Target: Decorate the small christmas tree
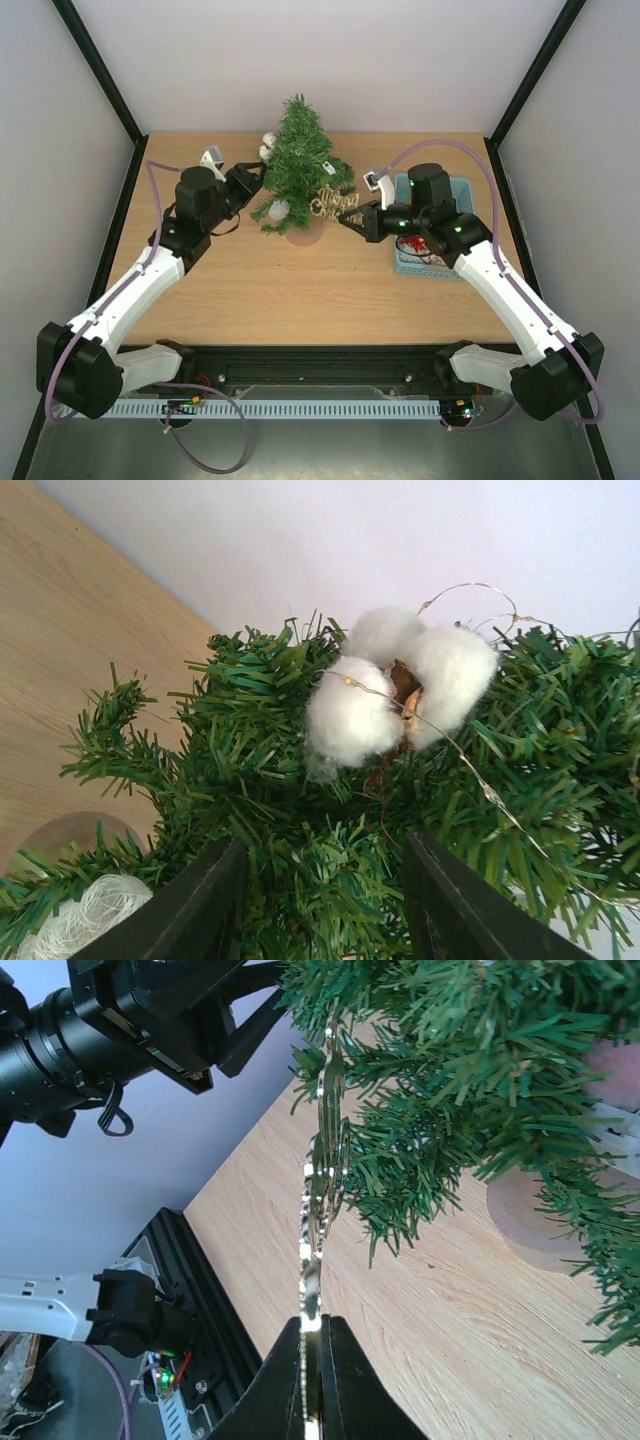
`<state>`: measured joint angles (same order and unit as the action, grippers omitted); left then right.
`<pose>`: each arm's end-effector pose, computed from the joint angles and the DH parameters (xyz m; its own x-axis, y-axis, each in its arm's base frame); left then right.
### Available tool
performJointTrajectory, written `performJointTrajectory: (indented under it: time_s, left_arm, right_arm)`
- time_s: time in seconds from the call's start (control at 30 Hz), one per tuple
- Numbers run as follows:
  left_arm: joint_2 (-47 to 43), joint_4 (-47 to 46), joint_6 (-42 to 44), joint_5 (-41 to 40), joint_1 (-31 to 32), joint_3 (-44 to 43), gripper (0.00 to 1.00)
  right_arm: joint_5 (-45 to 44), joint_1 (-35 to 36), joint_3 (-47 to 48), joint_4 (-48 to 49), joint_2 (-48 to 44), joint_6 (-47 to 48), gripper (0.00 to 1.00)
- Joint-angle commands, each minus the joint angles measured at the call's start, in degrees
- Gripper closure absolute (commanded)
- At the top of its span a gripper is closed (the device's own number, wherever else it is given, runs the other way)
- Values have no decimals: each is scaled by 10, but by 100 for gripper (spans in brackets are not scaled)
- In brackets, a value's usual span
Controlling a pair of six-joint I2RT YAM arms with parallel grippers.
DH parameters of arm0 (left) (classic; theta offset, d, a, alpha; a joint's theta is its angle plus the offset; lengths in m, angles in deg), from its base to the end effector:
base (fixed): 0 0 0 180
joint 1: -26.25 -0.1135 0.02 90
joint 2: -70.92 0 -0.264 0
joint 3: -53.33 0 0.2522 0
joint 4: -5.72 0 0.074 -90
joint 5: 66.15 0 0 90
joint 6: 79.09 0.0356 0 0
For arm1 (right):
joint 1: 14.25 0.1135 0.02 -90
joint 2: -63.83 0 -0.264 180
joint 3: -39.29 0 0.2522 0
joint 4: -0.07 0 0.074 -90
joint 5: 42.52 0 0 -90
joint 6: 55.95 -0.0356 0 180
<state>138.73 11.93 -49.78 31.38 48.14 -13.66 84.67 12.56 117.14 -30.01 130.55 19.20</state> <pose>0.2589 -0.1091 0.3410 -0.4831 -0.7375 -0.4719 0.1410 0.4664 -0.8733 0.2223 0.1364 0.3714 -0.5030 -0.0254 -0.8639 -0.7662 0.4756 0.4321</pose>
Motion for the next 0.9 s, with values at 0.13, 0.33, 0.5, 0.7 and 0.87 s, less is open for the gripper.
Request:
performJointTrajectory:
  time_s: [0.13,0.33,0.5,0.7,0.87]
  left_arm:
    - [-53,53,17,15,-2,3,54]
    - [-109,97,25,40,-8,19,52]
    - [-129,70,38,116,-9,40,52]
    - [-139,-81,0,261,-15,105,51]
    - [-140,-183,-33,314,-15,140,49]
  right_arm:
    - [34,10,30,30,22,4,99]
    - [32,14,48,40,46,6,99]
    - [52,21,65,47,62,7,99]
    - [128,23,67,69,62,-16,99]
    - [161,24,64,81,62,-28,99]
